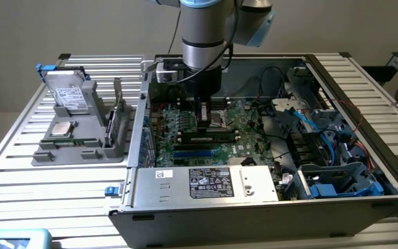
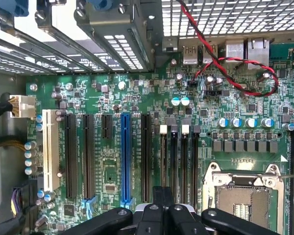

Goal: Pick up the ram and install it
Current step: 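Press down the ram until it locks into place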

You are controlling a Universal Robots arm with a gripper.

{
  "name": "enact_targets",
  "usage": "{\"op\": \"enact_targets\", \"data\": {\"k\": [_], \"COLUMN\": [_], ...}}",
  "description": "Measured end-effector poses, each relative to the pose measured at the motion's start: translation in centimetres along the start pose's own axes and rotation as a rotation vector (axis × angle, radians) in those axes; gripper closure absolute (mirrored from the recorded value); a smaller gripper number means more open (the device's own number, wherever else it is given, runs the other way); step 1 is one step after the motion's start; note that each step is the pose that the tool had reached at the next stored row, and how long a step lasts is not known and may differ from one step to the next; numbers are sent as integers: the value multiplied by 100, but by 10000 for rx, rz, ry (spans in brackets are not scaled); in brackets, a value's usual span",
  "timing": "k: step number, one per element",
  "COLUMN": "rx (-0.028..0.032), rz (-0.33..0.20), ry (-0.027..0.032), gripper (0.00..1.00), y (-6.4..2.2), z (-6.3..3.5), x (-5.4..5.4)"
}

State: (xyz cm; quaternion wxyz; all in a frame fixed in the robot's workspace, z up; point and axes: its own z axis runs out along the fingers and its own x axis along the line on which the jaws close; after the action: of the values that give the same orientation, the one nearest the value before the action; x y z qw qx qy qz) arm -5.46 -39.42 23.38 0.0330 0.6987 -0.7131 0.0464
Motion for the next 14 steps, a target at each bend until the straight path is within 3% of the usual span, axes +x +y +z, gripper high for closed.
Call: {"op": "enact_targets", "data": {"k": [6,14], "rx": [-156,-164], "rz": [-18,-18], "ry": [4,-8], "gripper": [89,89], "y": [1,-2], "z": [23,45], "x": [-22,-30]}}
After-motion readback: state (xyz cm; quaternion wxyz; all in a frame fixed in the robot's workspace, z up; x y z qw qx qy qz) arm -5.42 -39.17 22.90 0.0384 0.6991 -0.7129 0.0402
